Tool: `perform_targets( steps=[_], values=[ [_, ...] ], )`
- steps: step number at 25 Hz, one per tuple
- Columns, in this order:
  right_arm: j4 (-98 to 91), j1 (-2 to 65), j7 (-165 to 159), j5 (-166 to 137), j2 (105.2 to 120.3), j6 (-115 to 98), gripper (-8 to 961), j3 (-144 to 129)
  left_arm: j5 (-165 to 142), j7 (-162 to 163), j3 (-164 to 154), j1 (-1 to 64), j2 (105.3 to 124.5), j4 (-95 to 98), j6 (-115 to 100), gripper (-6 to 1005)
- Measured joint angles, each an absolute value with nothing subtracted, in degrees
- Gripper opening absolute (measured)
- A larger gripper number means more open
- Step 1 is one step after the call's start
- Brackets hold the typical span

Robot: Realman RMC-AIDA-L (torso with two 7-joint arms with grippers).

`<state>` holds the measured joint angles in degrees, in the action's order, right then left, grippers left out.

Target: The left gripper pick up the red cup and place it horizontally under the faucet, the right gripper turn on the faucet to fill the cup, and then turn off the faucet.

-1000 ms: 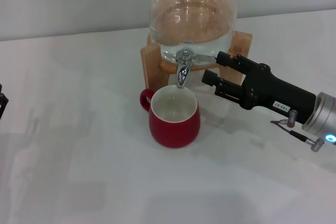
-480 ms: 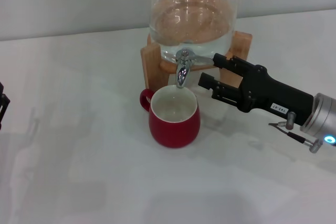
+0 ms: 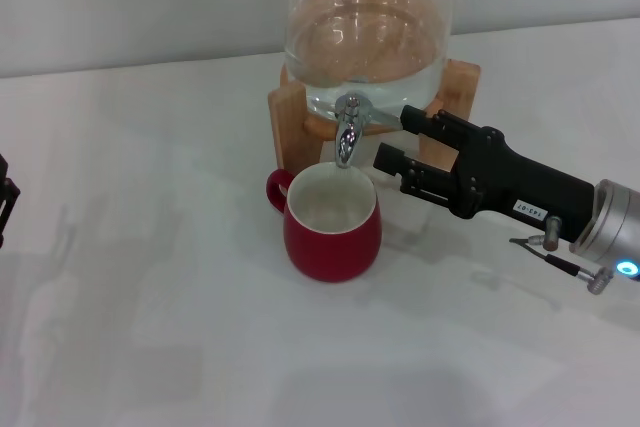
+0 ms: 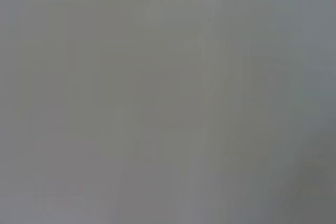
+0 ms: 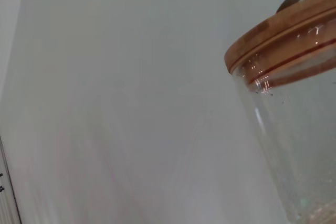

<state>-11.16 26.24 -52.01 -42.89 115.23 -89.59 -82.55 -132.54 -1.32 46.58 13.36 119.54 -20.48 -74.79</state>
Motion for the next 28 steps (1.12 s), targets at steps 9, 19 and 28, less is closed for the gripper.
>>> perform_targets(
  steps=[9,19,28],
  values=[
    [-11.66,26.47,-52.83,-42.89,115.18,-89.83,751,-84.14,-132.54,-1.32,46.58,13.46,119.45,-20.48,-74.79,875],
    [-12.77,26.34,-53.63,-42.89,115.06,-89.83,751,-86.08,-132.54,-1.32,46.58,13.51,119.44,-20.48,-74.79,874],
    [-12.83,26.45,-53.7,-42.89,115.04,-90.2,751,-86.3,-132.61,-1.32,46.58,13.54,119.45,-20.52,-74.79,874]
  ],
)
